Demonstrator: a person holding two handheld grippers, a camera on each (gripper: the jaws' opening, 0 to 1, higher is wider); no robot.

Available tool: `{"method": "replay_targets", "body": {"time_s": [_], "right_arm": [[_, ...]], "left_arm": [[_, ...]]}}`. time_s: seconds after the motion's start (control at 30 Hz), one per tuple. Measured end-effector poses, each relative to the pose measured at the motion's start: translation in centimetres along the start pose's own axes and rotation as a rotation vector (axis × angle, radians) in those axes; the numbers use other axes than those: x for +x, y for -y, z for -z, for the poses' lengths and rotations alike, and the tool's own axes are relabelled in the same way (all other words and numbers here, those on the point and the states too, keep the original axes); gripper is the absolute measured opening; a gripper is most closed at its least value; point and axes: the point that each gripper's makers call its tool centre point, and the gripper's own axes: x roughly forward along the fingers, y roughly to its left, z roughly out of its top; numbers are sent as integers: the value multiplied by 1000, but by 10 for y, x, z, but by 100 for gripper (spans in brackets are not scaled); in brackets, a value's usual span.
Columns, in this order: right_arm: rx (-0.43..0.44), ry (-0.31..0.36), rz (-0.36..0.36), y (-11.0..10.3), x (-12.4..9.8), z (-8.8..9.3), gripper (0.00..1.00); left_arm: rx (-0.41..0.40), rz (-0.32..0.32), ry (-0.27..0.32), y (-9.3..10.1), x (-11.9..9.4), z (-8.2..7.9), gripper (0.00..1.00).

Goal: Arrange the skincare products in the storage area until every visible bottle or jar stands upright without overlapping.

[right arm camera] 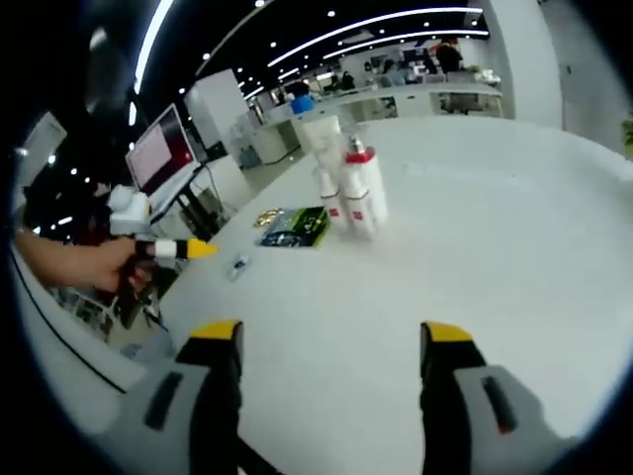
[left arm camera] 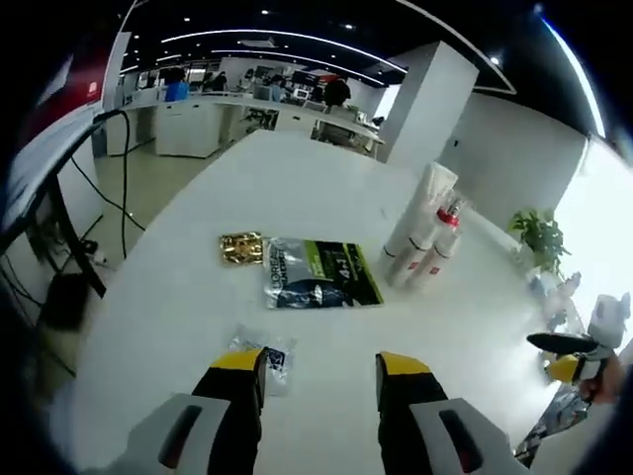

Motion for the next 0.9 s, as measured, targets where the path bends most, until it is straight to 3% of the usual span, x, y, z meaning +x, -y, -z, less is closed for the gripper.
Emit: {"method": "replay_targets", "body": {"time_s": [0.1, 0.27, 0.43, 0.9], "right_arm": [[2, -4, 9, 1, -9, 7, 74], [9, -26, 38, 5, -22, 21, 73], [12, -35, 64, 8, -30, 24, 72], [34, -62, 119, 0, -35, 36, 71]], "left_arm": [[-60, -31, 32, -13, 7, -9, 46], [-63, -32, 33, -23, 23, -12, 45], [-146, 0, 39, -18, 34, -13, 43], [-145, 30, 10, -20, 77, -18, 40]]}}
